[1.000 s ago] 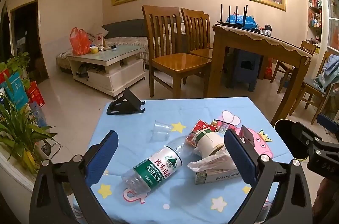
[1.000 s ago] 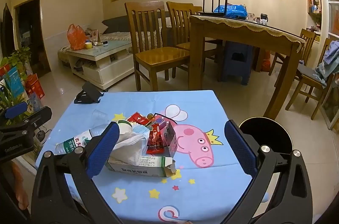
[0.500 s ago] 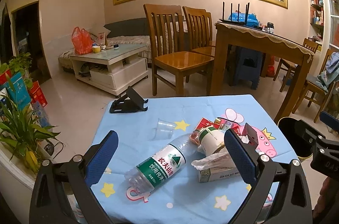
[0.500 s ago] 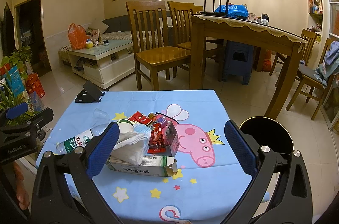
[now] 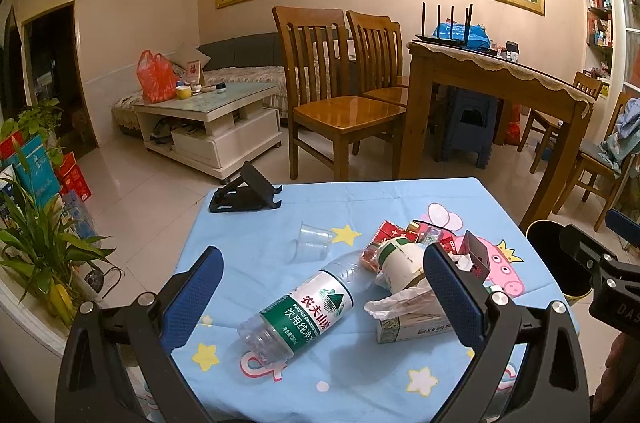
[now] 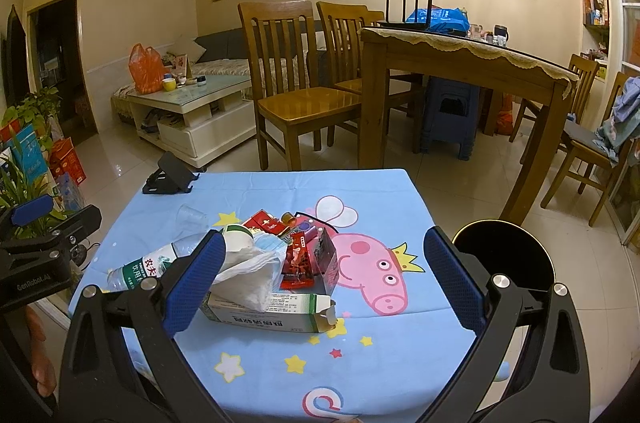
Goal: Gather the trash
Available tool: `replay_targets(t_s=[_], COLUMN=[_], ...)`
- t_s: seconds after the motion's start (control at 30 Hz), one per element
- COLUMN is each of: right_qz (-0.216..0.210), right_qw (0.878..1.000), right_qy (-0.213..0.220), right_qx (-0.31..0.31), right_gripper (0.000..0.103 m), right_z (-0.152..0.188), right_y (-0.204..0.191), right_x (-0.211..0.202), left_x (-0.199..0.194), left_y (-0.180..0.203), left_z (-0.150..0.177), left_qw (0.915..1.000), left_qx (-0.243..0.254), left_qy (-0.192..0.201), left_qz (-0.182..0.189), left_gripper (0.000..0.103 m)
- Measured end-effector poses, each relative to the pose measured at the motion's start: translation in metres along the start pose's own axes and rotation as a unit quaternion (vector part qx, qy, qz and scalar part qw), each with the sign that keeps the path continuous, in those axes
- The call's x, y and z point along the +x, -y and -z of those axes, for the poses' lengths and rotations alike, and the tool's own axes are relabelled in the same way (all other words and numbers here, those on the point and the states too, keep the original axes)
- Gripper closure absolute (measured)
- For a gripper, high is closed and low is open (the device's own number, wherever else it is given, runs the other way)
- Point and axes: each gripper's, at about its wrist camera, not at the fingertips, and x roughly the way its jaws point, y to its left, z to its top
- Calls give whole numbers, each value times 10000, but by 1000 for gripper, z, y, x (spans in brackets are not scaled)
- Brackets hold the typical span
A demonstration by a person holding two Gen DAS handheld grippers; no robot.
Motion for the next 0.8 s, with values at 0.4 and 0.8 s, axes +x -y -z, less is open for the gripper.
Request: replay_targets(t_s=[0.4, 0.8], right_qz=[-10, -21], right_qw=[10000, 10000], right_qy=[2, -6], right_qx=[5, 15], right_gripper=[5, 5], right_z=[2, 3], right_y=[-3, -2], right_x=[0, 1], left_x=[-2, -2], left_y=[-5, -1], left_z=[1, -1], left_qw=[10000, 10000], left_qx=[4, 6], left_qy=[-4, 2], left_qz=[2, 6], left_gripper=[6, 6])
